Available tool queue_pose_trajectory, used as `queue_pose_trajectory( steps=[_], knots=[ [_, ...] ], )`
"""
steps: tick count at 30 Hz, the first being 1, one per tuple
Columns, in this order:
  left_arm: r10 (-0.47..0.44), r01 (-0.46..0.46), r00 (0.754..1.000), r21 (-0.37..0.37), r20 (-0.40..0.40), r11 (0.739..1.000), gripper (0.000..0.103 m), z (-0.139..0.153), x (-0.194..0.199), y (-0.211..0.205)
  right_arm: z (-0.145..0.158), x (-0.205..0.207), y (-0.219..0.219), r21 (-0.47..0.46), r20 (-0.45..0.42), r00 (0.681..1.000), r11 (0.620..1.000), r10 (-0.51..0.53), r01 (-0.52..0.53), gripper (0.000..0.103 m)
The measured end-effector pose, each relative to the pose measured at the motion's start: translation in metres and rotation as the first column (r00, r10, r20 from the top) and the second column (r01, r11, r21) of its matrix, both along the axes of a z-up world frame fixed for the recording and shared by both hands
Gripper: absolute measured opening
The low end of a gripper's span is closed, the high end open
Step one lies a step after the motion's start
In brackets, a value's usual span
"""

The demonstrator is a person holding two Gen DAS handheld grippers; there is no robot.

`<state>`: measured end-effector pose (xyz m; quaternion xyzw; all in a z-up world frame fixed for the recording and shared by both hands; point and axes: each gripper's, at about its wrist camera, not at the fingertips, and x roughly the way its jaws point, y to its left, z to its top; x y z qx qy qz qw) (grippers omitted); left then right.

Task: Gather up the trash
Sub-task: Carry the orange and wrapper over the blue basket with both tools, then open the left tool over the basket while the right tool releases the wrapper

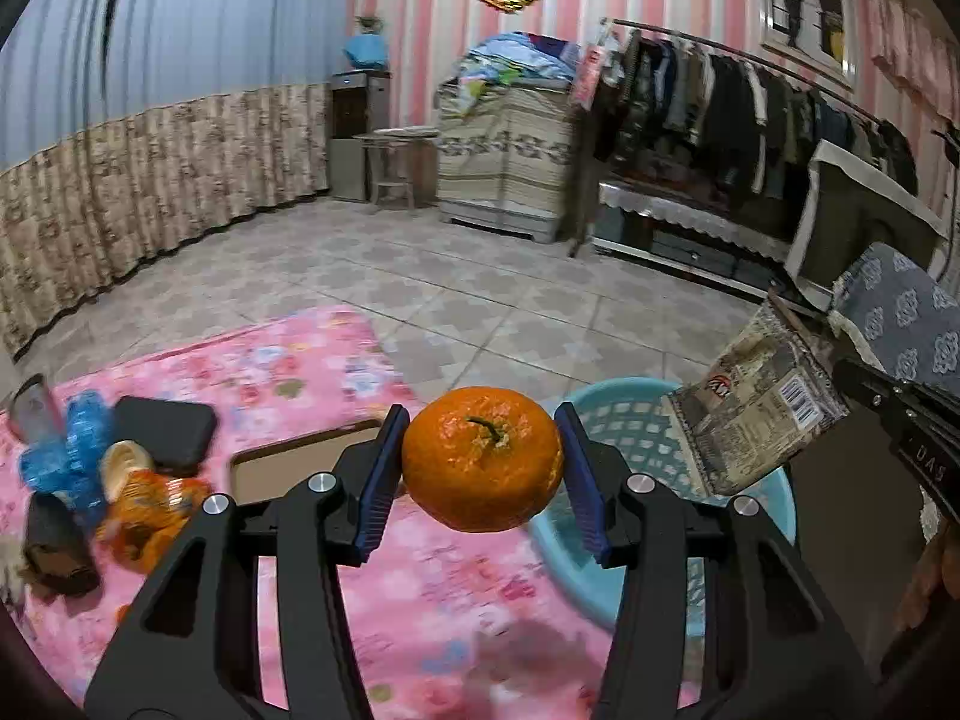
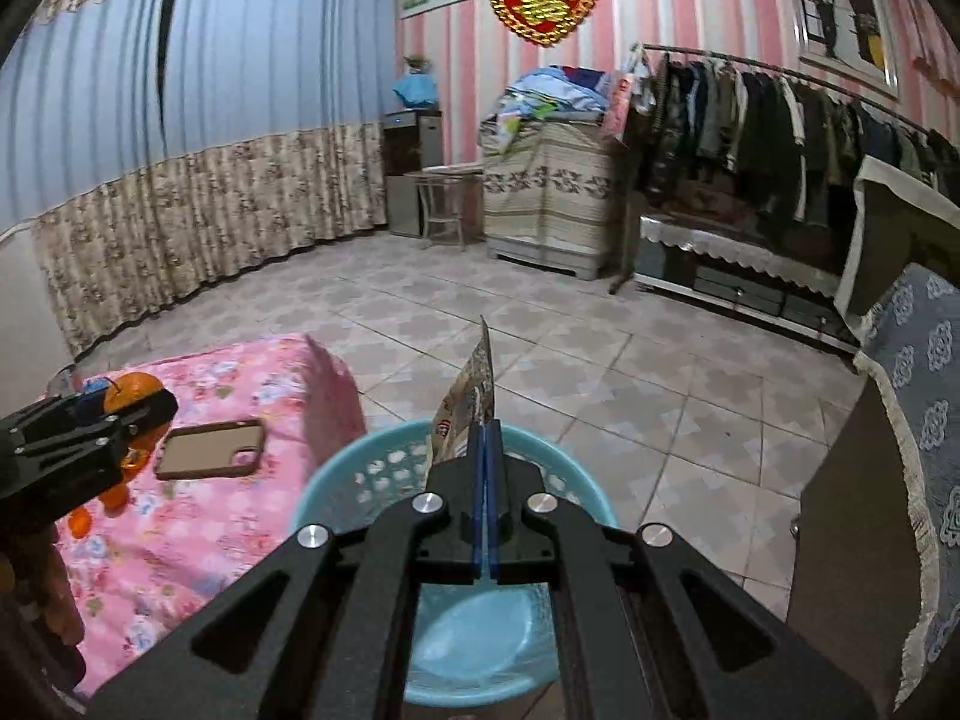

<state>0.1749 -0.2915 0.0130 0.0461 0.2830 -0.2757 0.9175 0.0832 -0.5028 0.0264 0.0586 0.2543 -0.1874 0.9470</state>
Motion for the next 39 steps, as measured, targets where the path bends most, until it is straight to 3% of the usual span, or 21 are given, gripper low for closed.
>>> queue_pose_trajectory(
  steps=[6, 15, 19, 26, 32, 39],
  knots=[
    [-0.065, 0.065, 0.998, 0.015, -0.016, 0.998, 0.049, -0.018, 0.010, -0.044, -0.018, 0.005, -0.017, 0.017, -0.023, 0.999, 1.000, -0.023, 0.023, 0.001],
    [-0.100, 0.101, 0.995, 0.033, -0.031, 0.994, 0.050, -0.033, 0.016, -0.073, -0.032, 0.007, -0.029, 0.027, -0.044, 0.998, 0.999, -0.037, 0.038, 0.001],
    [-0.097, 0.098, 0.995, 0.060, -0.011, 0.993, 0.068, -0.035, 0.012, -0.081, -0.033, 0.007, -0.033, 0.036, -0.047, 0.998, 0.998, -0.046, 0.048, 0.001],
    [-0.047, 0.046, 0.999, 0.034, 0.014, 0.998, 0.087, -0.020, 0.013, -0.064, -0.033, 0.010, -0.028, 0.034, -0.056, 0.998, 0.999, -0.031, 0.033, 0.001],
    [0.037, -0.040, 0.998, 0.053, 0.056, 0.998, 0.095, -0.004, 0.010, -0.034, -0.040, 0.020, -0.018, 0.035, -0.078, 0.997, 0.999, -0.001, 0.003, 0.001],
    [0.131, -0.132, 0.991, 0.025, 0.037, 0.991, 0.097, 0.005, 0.009, 0.006, -0.055, 0.039, -0.010, 0.017, -0.123, 0.992, 1.000, 0.020, -0.018, 0.001]
  ],
)
